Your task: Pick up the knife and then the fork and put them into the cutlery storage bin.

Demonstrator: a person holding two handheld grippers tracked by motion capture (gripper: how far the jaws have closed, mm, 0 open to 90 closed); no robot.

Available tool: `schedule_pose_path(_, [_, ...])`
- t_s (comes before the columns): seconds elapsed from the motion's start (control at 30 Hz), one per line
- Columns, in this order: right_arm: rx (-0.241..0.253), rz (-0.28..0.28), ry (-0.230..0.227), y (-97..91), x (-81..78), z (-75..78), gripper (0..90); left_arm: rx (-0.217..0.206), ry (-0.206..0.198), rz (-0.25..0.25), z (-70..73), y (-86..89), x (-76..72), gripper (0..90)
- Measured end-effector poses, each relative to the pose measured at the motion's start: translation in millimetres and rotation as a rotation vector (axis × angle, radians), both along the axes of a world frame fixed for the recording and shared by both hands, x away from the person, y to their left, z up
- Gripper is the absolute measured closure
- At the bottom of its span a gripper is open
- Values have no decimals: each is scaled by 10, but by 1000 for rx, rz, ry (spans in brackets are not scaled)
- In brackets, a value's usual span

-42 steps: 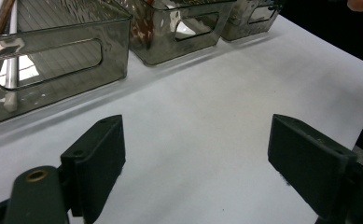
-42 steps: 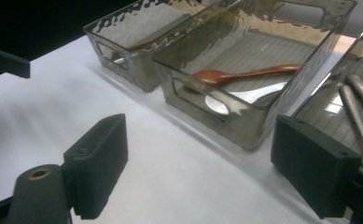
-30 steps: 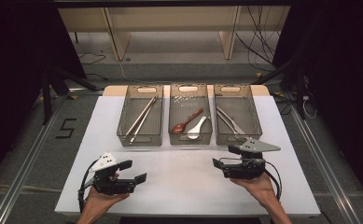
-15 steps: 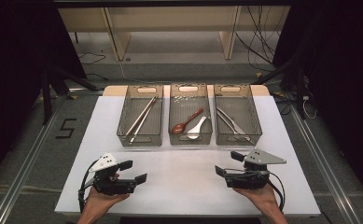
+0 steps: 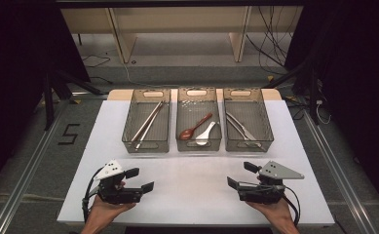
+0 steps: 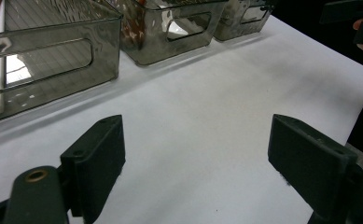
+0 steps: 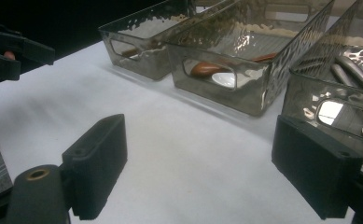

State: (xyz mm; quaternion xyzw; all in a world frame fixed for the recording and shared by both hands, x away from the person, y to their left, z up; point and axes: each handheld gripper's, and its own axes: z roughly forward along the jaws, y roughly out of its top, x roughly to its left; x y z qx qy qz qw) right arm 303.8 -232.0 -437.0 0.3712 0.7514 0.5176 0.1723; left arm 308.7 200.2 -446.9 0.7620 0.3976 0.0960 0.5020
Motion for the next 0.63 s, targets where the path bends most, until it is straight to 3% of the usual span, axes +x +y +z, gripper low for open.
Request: schedule_pose_path(0.63, [-1,2,3,10,8,-17,189,-2,2,0,-1,7,5,184])
